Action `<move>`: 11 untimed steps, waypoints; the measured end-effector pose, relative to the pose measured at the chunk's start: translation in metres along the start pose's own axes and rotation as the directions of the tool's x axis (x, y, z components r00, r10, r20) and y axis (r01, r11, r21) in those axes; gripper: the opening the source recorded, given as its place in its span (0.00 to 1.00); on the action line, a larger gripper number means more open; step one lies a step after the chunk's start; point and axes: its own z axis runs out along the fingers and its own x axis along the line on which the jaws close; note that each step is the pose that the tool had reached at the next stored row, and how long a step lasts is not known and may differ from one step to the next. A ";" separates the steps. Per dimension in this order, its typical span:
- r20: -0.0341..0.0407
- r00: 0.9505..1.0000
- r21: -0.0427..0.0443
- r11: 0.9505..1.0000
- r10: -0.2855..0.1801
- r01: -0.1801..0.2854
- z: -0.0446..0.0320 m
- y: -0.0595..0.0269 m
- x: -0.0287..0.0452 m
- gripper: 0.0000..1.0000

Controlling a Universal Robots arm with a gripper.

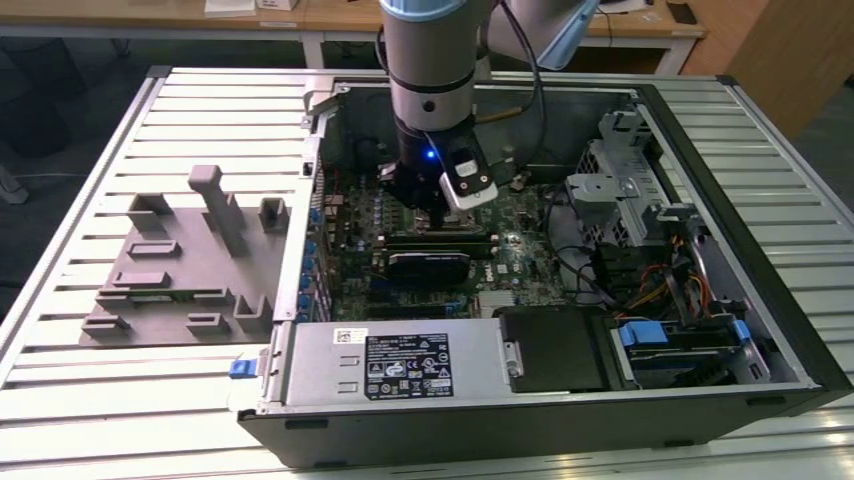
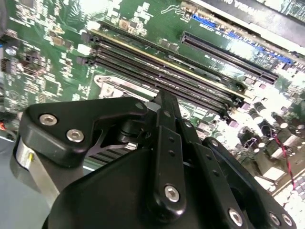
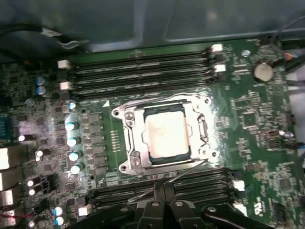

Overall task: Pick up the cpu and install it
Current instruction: 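Install the second cpu locking lever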

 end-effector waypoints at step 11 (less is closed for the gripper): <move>-0.029 0.999 0.000 0.999 -0.045 0.045 0.0027 -0.0002 0.0004 0.11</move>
